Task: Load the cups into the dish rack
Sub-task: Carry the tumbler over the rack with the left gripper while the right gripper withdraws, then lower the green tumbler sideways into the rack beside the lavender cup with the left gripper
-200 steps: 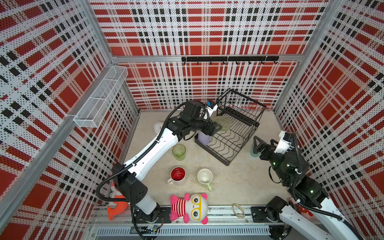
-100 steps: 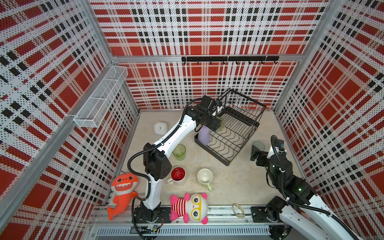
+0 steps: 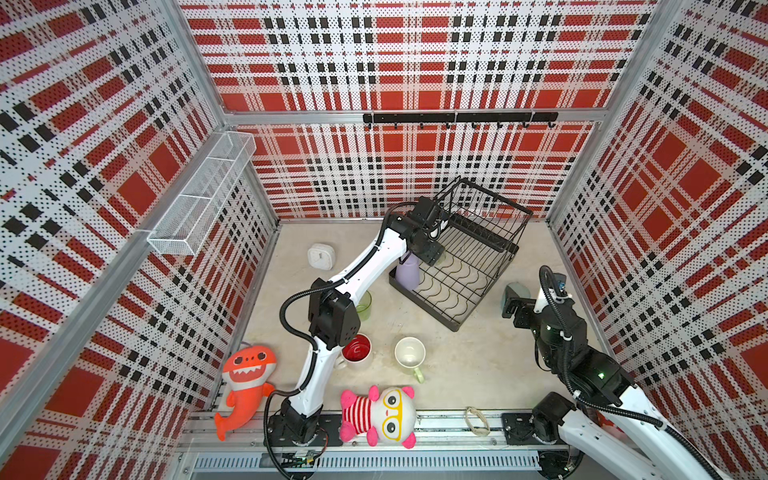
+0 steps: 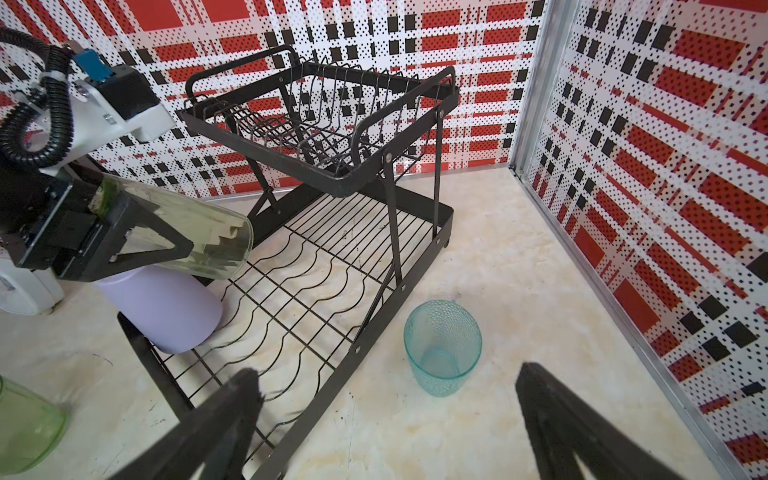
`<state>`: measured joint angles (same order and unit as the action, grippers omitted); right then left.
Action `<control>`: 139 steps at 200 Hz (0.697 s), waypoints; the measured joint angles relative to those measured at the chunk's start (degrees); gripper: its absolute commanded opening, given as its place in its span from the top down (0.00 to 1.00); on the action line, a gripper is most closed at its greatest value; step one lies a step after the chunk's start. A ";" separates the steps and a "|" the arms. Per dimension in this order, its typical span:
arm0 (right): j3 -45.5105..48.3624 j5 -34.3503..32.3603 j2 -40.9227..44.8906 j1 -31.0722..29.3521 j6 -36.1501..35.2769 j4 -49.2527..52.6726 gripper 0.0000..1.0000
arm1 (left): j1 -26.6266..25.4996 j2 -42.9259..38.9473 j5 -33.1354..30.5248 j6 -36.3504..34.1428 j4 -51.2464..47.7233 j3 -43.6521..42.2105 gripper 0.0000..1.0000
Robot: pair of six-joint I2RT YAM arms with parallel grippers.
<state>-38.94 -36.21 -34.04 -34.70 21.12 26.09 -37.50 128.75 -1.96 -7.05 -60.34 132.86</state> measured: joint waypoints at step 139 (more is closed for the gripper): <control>0.00 0.13 -3.54 0.00 -0.59 -1.53 0.00 | -4.26 2.69 1.70 -7.80 -1.27 -0.90 0.33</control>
<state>-38.94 -36.07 -37.58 -34.70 20.53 24.56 -41.76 131.44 -0.25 -14.85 -61.60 131.96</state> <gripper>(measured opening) 0.999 0.742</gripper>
